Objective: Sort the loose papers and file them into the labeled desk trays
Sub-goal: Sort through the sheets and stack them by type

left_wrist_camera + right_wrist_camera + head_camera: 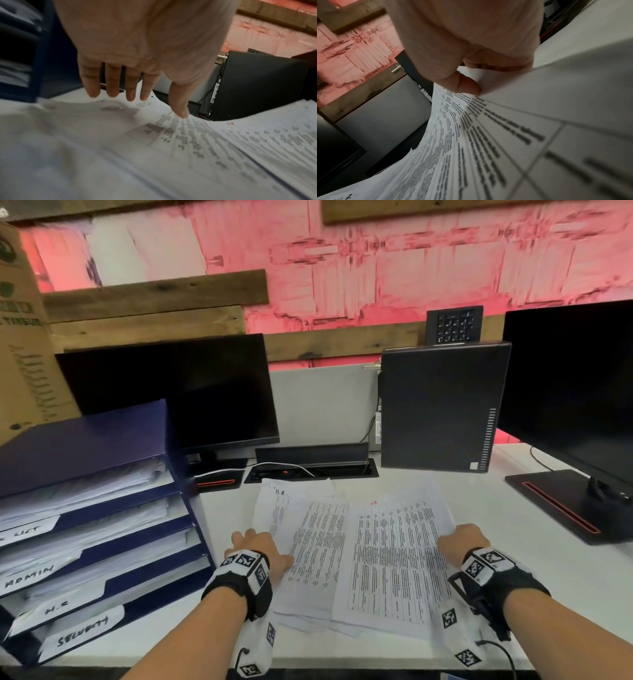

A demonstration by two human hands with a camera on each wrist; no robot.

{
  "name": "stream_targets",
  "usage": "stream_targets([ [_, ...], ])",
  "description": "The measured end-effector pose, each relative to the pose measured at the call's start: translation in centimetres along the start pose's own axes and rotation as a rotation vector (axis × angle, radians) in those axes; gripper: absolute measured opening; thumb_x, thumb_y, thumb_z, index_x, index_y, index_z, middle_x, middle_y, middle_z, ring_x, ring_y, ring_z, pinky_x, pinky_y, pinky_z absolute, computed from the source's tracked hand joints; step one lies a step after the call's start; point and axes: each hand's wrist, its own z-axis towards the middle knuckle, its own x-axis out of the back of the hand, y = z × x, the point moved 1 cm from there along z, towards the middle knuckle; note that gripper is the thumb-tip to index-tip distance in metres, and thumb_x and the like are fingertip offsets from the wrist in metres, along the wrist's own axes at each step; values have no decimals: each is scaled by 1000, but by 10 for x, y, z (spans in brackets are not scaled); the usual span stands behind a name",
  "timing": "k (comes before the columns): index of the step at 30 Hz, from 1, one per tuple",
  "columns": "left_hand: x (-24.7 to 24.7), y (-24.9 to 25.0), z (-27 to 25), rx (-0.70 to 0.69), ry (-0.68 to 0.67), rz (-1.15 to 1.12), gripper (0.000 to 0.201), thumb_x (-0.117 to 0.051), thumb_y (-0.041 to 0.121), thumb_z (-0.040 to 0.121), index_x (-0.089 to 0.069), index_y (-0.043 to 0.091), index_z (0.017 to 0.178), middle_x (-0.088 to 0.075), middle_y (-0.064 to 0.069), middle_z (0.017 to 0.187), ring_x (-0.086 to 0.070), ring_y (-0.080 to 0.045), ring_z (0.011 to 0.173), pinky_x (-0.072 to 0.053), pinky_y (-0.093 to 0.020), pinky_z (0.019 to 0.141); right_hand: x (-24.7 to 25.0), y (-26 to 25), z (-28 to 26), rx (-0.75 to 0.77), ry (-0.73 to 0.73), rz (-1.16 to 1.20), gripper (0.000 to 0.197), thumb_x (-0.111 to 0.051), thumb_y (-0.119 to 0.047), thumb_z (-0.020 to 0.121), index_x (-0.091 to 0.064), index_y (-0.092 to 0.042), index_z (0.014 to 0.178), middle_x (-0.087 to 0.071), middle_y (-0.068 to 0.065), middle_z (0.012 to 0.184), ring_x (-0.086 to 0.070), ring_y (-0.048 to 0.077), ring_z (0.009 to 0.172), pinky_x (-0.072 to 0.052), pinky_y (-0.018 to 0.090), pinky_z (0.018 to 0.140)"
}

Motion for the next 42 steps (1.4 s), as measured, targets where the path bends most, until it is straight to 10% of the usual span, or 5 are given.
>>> stream_targets([
  [8,-13,18,20,85,-86,-157,74,-82,47,64,-53,7,119,-62,-9,118,-62,-25,104,-53,-33,89,27,24,17,-105,16,-53,12,-60,-10,83,-54,0,83,-59,16,81,-56,31,74,-48,31,68],
  [14,-7,3,24,43,-28,-363,16,-67,23,85,-63,10,93,-63,-7,104,-61,-24,93,-46,-25,77,27,24,21,-83,-18,-54,11,-58,-9,83,-56,2,85,-57,12,73,-55,27,68,-41,26,55],
  [17,-4,-11,24,40,61,-619,20,-61,10,88,-52,12,70,-57,-5,79,-54,-21,73,-39,-21,66,23,20,17,-68,-29,2,12,-60,-9,80,-58,2,86,-60,14,79,-56,29,70,-39,25,53],
  [23,9,-26,11,22,191,-902,20,-57,12,91,-62,4,110,-66,-11,106,-59,-24,89,-45,-27,78,21,12,5,16,-37,196,7,-58,-5,78,-59,-3,71,-63,15,81,-60,31,79,-44,28,63],
  [42,16,-17,-13,-84,145,-1250,19,-58,6,91,-63,17,106,-68,-6,104,-65,-24,95,-51,-35,87,32,-17,-20,221,37,497,10,-51,3,85,-61,-1,87,-61,13,90,-55,26,83,-42,28,74],
])
